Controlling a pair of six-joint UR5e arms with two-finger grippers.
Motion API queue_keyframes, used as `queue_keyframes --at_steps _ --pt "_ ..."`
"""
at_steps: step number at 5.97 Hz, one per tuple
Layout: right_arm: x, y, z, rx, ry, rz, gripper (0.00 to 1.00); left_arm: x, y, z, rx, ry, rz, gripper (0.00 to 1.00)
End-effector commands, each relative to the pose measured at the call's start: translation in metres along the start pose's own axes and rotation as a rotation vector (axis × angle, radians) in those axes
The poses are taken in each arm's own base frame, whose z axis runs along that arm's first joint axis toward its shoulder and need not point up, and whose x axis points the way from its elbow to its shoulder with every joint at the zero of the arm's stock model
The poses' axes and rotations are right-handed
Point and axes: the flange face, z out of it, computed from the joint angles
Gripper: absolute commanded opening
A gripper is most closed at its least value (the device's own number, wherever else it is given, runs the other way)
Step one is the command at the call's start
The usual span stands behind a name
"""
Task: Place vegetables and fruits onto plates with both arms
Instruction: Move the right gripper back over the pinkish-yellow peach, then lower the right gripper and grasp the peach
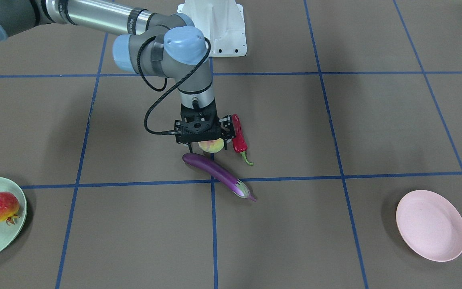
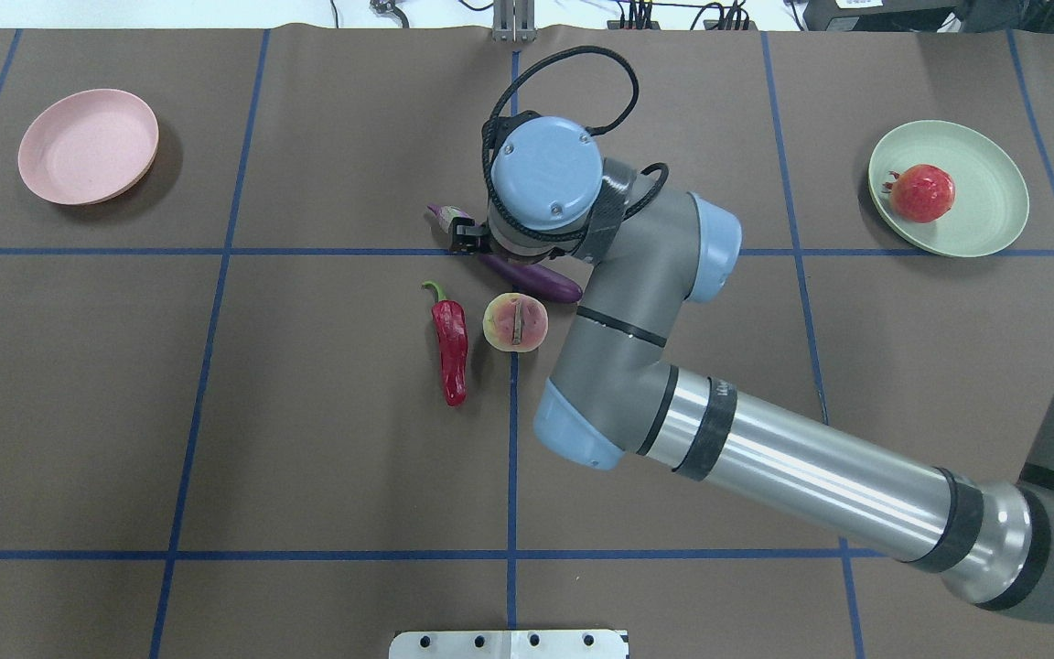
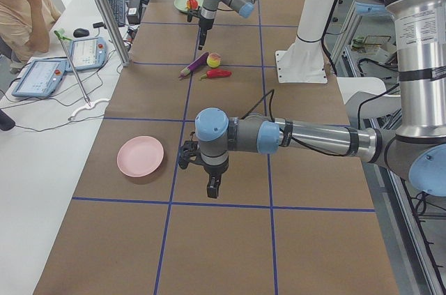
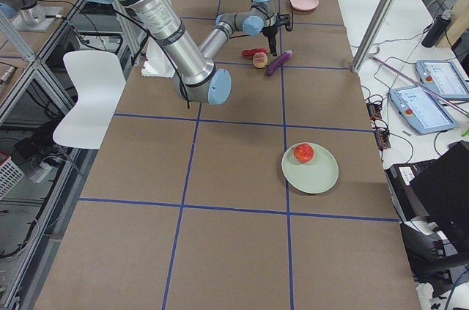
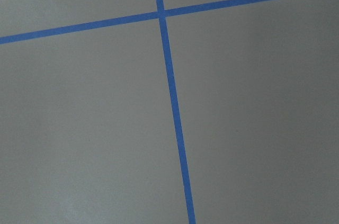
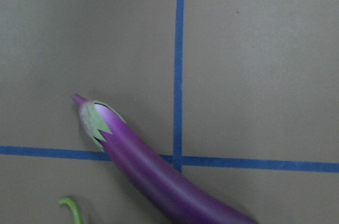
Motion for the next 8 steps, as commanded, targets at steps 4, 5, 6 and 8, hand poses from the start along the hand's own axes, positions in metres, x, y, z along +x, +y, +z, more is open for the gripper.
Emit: queue_keyframes --at_steps 4,5,6,8 --pt "0.002 0.043 0.037 -0.017 0.159 -0.021 0.98 0.000 0.000 0.000 0.000 0.000 0.000 1.00" --pt "-0.008 0.054 0.036 -0.026 0.147 -0.025 0.98 0.000 0.000 0.000 0.000 0.000 0.000 1.00" --pt "-0.012 0.055 0.035 -0.020 0.132 -0.021 0.98 0.000 0.000 0.000 0.000 0.000 0.000 1.00" --pt "-0.004 0.060 0.044 -0.020 0.134 -0.032 0.98 0.000 0.000 0.000 0.000 0.000 0.000 1.00"
